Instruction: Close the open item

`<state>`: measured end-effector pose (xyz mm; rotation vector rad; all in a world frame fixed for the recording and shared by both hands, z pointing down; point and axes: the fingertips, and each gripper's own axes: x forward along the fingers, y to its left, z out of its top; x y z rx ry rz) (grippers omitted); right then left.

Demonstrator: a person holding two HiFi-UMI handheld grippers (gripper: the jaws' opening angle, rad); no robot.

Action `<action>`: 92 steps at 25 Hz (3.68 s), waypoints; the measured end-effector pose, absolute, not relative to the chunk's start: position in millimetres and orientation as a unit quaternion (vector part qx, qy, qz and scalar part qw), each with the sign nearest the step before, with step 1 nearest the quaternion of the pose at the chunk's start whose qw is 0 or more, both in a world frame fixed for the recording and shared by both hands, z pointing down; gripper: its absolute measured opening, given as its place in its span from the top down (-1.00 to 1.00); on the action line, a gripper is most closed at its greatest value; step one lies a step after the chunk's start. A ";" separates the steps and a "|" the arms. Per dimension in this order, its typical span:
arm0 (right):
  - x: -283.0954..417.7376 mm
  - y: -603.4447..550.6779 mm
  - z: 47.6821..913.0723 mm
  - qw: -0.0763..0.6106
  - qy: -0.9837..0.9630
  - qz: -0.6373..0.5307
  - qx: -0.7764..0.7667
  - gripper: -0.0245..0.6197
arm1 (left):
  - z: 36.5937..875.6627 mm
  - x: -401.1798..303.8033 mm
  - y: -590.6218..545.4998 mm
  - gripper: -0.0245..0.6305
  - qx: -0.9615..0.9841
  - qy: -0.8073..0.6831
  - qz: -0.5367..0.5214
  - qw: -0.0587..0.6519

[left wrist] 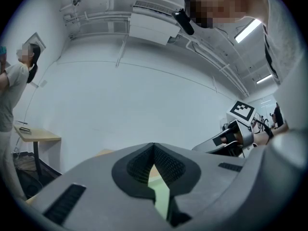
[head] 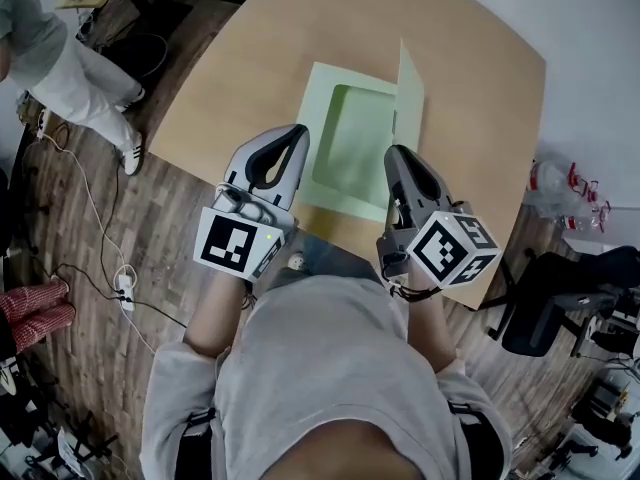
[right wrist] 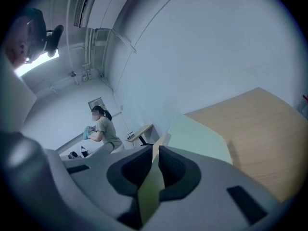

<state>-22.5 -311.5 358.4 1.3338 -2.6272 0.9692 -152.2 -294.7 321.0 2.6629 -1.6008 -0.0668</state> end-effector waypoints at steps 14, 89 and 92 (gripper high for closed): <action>-44.6 -320.4 385.4 0.014 -0.833 0.377 0.405 0.90 | 343.8 -153.7 -346.3 0.89 0.882 -0.469 -0.004 0.030; -166.6 -375.7 546.9 0.306 -0.744 0.338 0.488 0.90 | 430.9 -266.8 -364.5 0.88 0.934 -0.336 0.062 0.101; -166.8 -376.0 549.0 0.317 -0.737 0.339 0.491 0.90 | 433.7 -269.8 -363.0 0.88 0.933 -0.336 0.070 0.104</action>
